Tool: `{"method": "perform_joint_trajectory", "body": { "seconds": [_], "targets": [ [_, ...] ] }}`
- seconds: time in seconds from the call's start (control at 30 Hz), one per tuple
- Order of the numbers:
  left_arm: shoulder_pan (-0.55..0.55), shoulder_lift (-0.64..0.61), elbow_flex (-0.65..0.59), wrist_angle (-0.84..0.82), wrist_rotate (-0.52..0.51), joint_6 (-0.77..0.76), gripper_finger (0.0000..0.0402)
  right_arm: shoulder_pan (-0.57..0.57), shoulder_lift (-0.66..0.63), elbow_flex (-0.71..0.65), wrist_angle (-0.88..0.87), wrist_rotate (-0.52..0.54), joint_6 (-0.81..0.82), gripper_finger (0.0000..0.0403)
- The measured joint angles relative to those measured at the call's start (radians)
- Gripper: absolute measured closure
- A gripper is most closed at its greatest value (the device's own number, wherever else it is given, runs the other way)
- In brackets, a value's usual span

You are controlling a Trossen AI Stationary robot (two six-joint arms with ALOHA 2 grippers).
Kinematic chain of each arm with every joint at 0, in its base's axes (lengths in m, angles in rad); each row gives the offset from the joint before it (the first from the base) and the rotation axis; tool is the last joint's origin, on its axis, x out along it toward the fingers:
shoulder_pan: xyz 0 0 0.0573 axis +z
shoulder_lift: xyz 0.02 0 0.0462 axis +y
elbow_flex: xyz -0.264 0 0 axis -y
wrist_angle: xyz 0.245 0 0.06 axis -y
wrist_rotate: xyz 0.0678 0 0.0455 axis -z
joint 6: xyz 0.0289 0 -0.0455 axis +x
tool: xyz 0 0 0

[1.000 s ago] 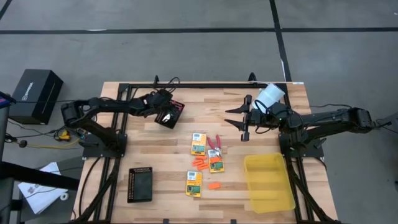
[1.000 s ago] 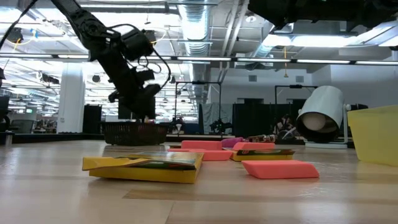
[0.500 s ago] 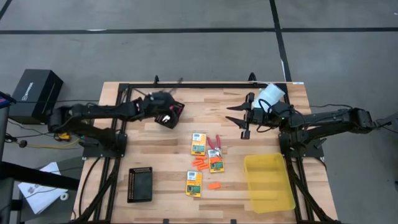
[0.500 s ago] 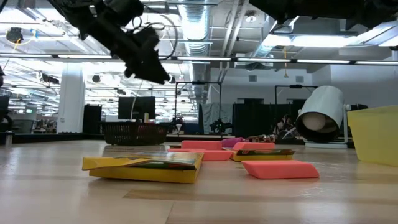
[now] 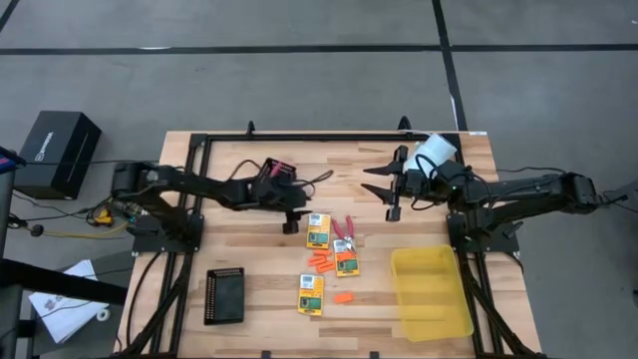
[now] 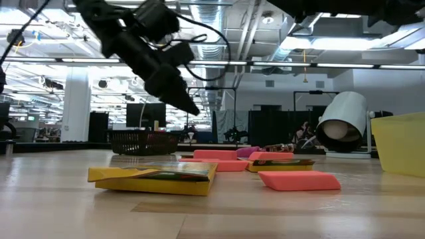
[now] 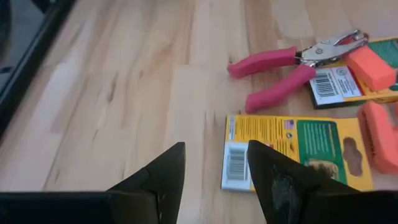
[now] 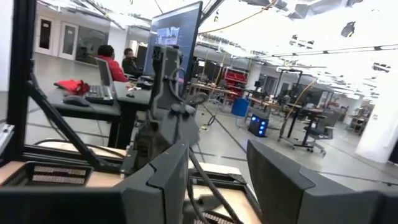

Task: Pick & Place School Supplies
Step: Put the pink hole puncher into the top black basket

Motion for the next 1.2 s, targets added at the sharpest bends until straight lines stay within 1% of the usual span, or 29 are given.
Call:
{"method": "perform_joint_trajectory", "body": {
  "seconds": [0.1, 0.3, 0.5, 0.63, 0.73, 0.9, 1.03, 1.1, 1.2],
  "targets": [
    [0.0, 0.075, 0.067, -0.001, 0.036, 0.046, 0.0234, 0.006, 0.0, 0.02, -0.042, -0.001, 0.006, 0.025],
    [0.002, 0.17, 0.194, -0.015, 0.11, 0.116, 0.0234, 0.004, 0.0, 0.049, -0.102, -0.001, 0.008, 0.0246],
    [0.002, 0.224, 0.253, -0.041, 0.13, 0.163, 0.0234, 0.007, 0.0, 0.12, -0.185, -0.002, -0.015, 0.0243],
    [0.002, 0.245, 0.264, -0.05, 0.147, 0.166, 0.0234, 0.012, -0.003, 0.179, -0.221, 0.001, -0.07, 0.0243],
    [0.002, 0.256, 0.264, -0.046, 0.148, 0.164, 0.0234, 0.011, -0.035, 0.22, -0.271, 0.005, -0.106, 0.0243],
    [-0.013, 0.275, 0.267, -0.038, 0.151, 0.167, 0.0234, 0.011, -0.132, 0.246, -0.405, 0.065, -0.145, 0.0244],
    [-0.025, 0.291, 0.274, -0.038, 0.176, 0.192, 0.0234, 0.011, -0.229, 0.247, -0.502, 0.066, -0.123, 0.0245],
    [-0.031, 0.307, 0.293, -0.029, 0.194, 0.209, 0.0234, 0.018, -0.264, 0.247, -0.539, 0.065, -0.107, 0.0243],
    [-0.041, 0.319, 0.314, -0.047, 0.193, 0.235, 0.0234, 0.024, -0.304, 0.246, -0.577, 0.062, -0.091, 0.0238]
  ]
}}
